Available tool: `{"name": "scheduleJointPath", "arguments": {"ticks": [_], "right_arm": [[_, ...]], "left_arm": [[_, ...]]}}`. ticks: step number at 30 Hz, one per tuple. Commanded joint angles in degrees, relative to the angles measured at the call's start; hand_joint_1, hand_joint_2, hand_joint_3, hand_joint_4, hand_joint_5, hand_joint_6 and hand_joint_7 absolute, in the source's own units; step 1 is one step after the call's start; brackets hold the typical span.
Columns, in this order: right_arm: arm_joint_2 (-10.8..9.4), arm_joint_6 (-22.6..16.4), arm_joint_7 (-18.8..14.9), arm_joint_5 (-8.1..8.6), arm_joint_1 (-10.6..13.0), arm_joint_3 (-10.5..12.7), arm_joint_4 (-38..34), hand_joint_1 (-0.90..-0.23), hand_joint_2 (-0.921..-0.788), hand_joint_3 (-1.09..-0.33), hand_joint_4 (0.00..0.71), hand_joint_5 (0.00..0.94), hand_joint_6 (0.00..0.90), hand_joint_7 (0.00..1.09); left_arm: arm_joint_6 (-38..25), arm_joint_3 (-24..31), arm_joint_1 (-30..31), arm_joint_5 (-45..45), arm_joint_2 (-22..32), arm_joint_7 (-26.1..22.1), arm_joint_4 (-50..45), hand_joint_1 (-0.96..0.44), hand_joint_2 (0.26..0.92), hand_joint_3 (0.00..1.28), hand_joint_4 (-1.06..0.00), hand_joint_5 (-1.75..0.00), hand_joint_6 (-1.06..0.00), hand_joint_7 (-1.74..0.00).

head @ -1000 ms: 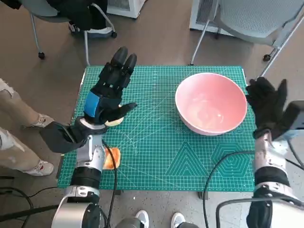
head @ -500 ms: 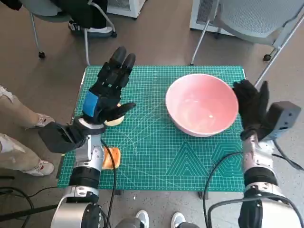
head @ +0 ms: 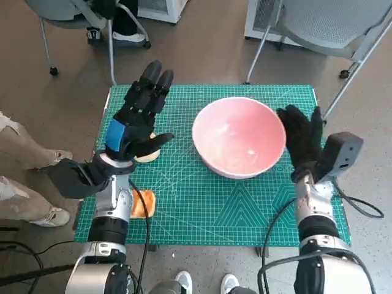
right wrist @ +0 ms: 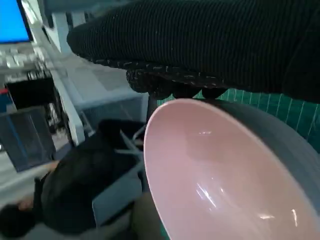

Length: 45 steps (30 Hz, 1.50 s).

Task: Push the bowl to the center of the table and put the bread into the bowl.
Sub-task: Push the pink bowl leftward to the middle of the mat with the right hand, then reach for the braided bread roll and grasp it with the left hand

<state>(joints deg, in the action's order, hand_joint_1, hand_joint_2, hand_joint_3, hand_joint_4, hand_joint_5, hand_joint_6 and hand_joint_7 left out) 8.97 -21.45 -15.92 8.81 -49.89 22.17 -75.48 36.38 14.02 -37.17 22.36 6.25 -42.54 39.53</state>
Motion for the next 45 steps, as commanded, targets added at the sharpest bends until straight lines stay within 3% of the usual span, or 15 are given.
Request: {"name": "scheduleJointPath", "arguments": {"ticks": [1, 17, 26, 29, 33, 40, 45], "right_arm": [[-1.0, 0.1, -0.4, -0.28, 0.9, -0.4, -0.6, -0.667, -0.921, -0.686, 0.244, 0.005, 0.290, 0.08], [-1.6, -0.4, -0.5, -1.08, 0.6, -2.0, -0.5, -0.662, -0.921, -0.718, 0.240, 0.001, 0.294, 0.08], [1.5, -0.9, -1.2, -0.47, -0.4, -2.1, 0.1, -0.672, -0.921, -0.709, 0.243, 0.002, 0.300, 0.08], [2.2, -3.2, -1.0, -0.16, -1.0, -2.1, 1.6, -0.661, -0.921, -0.718, 0.246, 0.007, 0.303, 0.08], [1.8, -11.2, -1.5, 0.45, -1.4, -2.3, 5.3, -0.627, -0.921, -0.761, 0.250, 0.008, 0.304, 0.08], [-0.4, -21.0, -8.2, 3.43, -0.9, -2.8, 11.7, -0.658, -0.921, -0.772, 0.202, 0.000, 0.276, 0.07], [-2.6, -22.4, -13.3, 6.41, 0.5, -3.9, 17.0, -0.659, -0.921, -0.762, 0.194, 0.001, 0.271, 0.07]], "left_arm": [[-0.6, -0.4, 1.0, 0.1, 0.2, 0.5, -1.3, -0.42, 0.921, 0.09, -0.04, 0.00, -0.19, -0.01], [-0.7, -1.0, 1.9, -0.1, 0.1, 1.7, -2.4, -0.42, 0.921, 0.09, -0.04, 0.00, -0.20, -0.01], [-1.1, -1.2, 3.4, 0.3, 0.4, 2.3, -4.4, -0.41, 0.921, 0.09, -0.04, 0.00, -0.20, -0.02], [-1.6, -1.1, 4.1, 0.5, 0.6, 2.4, -5.6, -0.41, 0.921, 0.09, -0.04, 0.00, -0.20, -0.02], [-2.3, -0.9, 4.7, 0.7, 0.9, 2.9, -6.8, -0.41, 0.921, 0.09, -0.05, 0.00, -0.21, -0.02], [-2.8, -1.1, 5.2, 0.5, 0.5, 3.9, -8.1, -0.40, 0.921, 0.10, -0.05, -0.01, -0.20, -0.02], [-2.8, -1.4, 5.7, 0.3, 0.4, 4.6, -9.4, -0.40, 0.921, 0.10, -0.05, 0.00, -0.20, -0.02]]}}
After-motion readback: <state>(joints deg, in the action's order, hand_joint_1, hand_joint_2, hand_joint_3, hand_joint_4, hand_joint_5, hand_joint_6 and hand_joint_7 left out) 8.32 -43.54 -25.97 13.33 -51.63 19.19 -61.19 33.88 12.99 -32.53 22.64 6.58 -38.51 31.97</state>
